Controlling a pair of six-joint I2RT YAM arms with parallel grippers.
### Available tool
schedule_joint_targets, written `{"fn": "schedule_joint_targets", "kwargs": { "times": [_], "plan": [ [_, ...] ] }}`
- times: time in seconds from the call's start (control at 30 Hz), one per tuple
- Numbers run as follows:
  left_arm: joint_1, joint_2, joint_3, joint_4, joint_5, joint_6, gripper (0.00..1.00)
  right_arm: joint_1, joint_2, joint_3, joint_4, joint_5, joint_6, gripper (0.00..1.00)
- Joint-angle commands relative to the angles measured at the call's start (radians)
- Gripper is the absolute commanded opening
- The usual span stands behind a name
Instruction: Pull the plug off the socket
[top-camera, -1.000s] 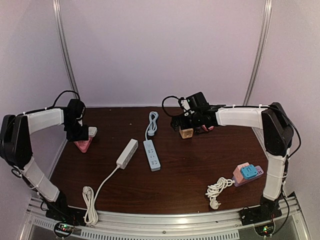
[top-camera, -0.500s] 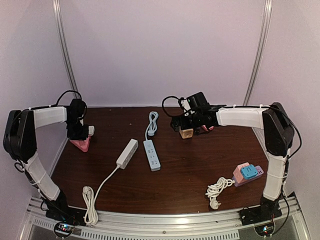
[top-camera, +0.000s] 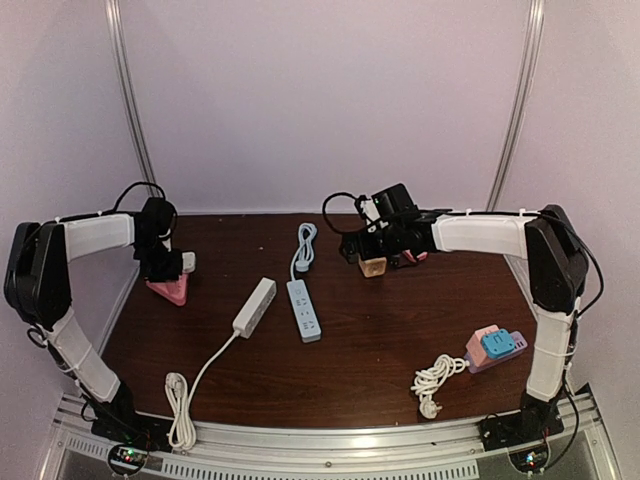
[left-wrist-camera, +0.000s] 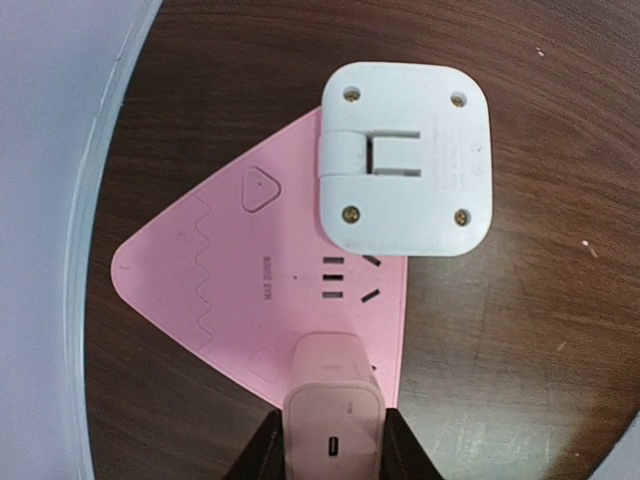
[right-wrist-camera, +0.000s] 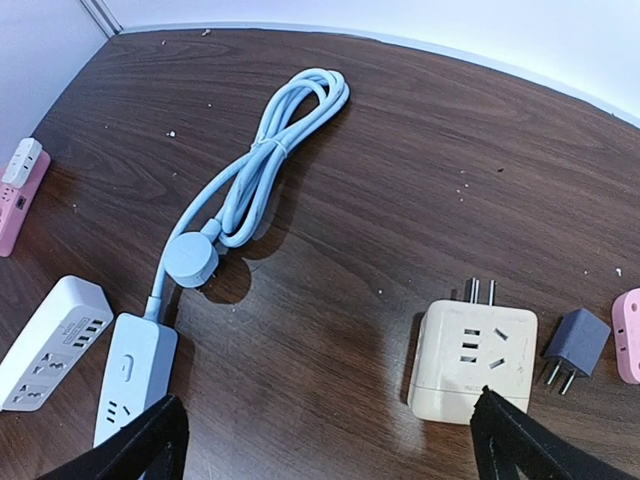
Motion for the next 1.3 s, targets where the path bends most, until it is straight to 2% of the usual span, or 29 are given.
{"fn": "schedule_joint_targets", "kwargs": {
  "times": [0.0,0.33,0.5,0.6,0.8,1.0,1.17,1.27],
  "plan": [
    [-0.064,-0.034,-0.013,-0.007,0.102,-0.098,0.18,0.020,-0.014,0.044,-0.024,-0.009,-0.009,1.00],
    [-0.276,-0.028,-0.031,-0.013,0.085,-0.386,0.18,0.070,0.024,0.106,-0.060,-0.012,-0.008,1.00],
    [-0.371,-0.005,-0.019,0.003,0.066,-0.480,0.24,0.108,0.052,0.153,-0.079,-0.008,-0.001,1.00],
    [-0.379,-0.001,-0.017,0.032,0.079,-0.486,0.31,0.121,0.074,0.182,-0.094,-0.017,0.027,1.00],
    [-0.377,-0.012,0.035,0.035,0.095,-0.408,0.59,0.143,0.121,0.261,-0.142,-0.043,0.079,1.00],
    [-0.280,-0.108,-0.028,0.093,0.172,-0.344,0.65,0.197,0.199,0.407,-0.221,-0.042,0.110,1.00],
    [-0.080,-0.183,-0.181,0.227,0.349,-0.296,0.68,0.255,0.274,0.528,-0.259,-0.032,0.150,0.99],
    [0.019,-0.169,-0.213,0.306,0.418,-0.276,0.70,0.285,0.333,0.618,-0.288,-0.032,0.167,0.98]
  ]
}}
